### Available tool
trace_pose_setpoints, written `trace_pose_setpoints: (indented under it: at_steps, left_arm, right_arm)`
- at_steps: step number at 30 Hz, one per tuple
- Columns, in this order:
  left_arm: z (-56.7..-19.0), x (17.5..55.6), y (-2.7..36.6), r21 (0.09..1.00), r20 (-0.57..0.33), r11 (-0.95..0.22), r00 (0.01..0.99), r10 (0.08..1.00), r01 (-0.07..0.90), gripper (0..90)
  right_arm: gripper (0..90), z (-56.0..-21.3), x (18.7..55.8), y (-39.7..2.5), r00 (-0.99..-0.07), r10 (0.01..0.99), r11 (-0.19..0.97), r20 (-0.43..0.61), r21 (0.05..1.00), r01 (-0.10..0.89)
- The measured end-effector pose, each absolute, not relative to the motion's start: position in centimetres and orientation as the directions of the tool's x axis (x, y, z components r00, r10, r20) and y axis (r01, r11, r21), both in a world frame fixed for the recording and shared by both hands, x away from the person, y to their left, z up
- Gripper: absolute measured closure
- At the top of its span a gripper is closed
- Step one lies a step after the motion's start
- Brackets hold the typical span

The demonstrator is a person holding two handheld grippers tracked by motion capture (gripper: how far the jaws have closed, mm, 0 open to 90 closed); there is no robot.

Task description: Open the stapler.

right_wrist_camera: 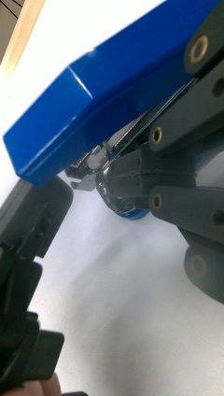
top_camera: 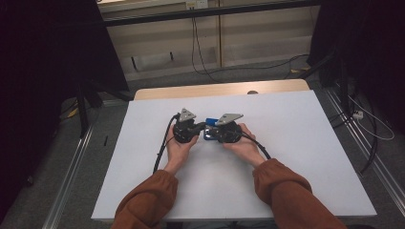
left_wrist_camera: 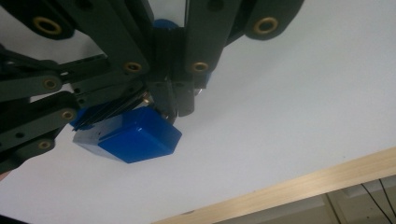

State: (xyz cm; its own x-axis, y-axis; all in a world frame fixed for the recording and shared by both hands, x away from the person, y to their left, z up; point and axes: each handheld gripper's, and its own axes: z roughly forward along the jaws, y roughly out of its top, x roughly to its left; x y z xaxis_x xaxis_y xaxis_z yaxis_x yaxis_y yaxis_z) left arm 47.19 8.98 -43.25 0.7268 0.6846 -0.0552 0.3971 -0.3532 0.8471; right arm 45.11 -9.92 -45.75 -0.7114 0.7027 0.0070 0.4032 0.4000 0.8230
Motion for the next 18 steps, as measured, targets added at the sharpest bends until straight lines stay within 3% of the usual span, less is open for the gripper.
trace_pose_setpoints:
  at_steps: [18]
  left_arm:
    - [-42.75, 47.27, 8.61, 0.862, -0.072, -0.318, 0.716, 0.694, 0.395, 90.0]
  right_arm:
    - [90.0, -45.73, 45.16, -9.97, -0.706, 0.708, 0.389, 0.021, 0.823, 0.415]
